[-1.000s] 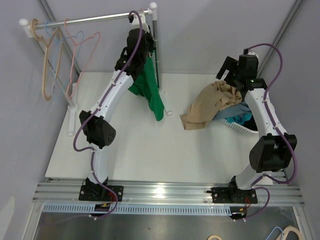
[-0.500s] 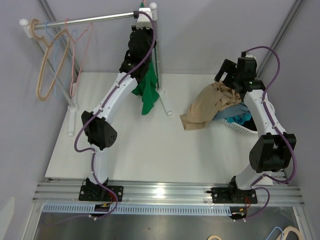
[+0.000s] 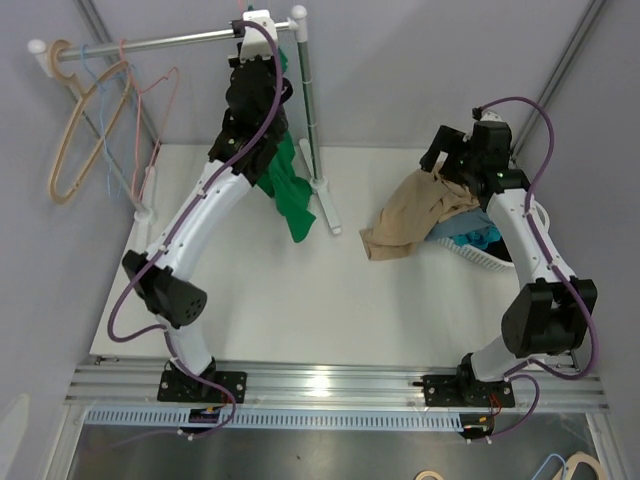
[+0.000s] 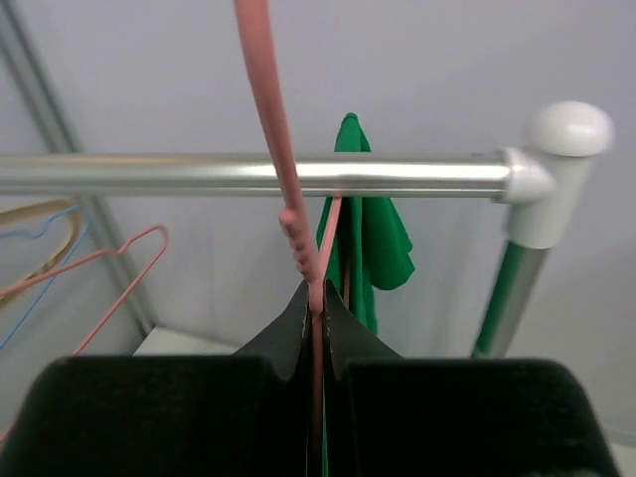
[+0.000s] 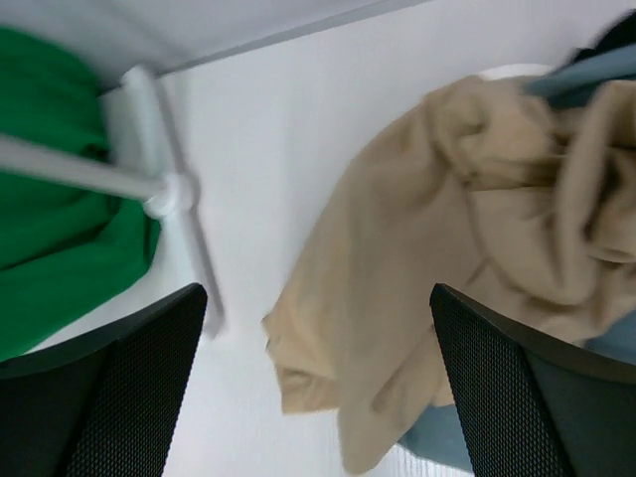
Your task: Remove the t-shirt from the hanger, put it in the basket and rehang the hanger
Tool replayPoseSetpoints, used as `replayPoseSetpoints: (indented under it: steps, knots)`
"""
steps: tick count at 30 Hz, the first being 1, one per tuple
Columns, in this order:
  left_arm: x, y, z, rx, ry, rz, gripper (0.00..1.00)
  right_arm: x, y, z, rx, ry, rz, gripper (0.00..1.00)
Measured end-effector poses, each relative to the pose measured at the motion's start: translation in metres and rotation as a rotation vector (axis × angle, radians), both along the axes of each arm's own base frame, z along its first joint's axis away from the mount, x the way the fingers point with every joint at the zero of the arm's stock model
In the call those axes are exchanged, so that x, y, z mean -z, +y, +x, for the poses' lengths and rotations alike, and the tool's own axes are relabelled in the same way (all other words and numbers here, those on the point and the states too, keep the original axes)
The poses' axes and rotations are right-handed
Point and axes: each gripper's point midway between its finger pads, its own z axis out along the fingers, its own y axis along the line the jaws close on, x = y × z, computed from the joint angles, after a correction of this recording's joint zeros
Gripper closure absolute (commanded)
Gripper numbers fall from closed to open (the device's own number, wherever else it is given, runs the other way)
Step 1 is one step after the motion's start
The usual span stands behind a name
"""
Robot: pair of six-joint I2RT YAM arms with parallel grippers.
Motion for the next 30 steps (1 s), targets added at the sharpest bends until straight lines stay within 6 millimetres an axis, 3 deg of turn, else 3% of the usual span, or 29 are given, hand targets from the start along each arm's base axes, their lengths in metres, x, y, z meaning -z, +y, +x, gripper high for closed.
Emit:
replayPoseSetpoints:
  steps: [4,10,15,19,22,30]
  knots:
    - [0.013,0.016,-0.039,-0.053,0.049,-0.012,0.99,-0.015,0.046,-0.026,-0.204,-0.074,0.011,0.00]
    - [-0.006,0.027,-0.079,-0.042,0.003,-0.082,0.99,-0.051,0.107,-0.060,-0.467,-0.198,0.024,0.00]
    - [-0.002,0.028,-0.094,-0.054,0.036,-0.099,0.99,-0.051,0.153,-0.096,-0.689,-0.242,0.054,0.01]
    - [0.008,0.023,-0.104,-0.051,0.078,-0.127,0.99,-0.041,0.213,-0.160,-0.969,-0.276,0.093,0.00]
    - [0.017,0.024,-0.110,-0.057,0.110,-0.148,0.99,-0.041,0.246,-0.203,-1.144,-0.309,0.145,0.00]
    - [0.032,0.016,-0.118,-0.059,0.151,-0.185,0.99,-0.073,0.304,-0.260,-1.353,-0.483,0.233,0.01]
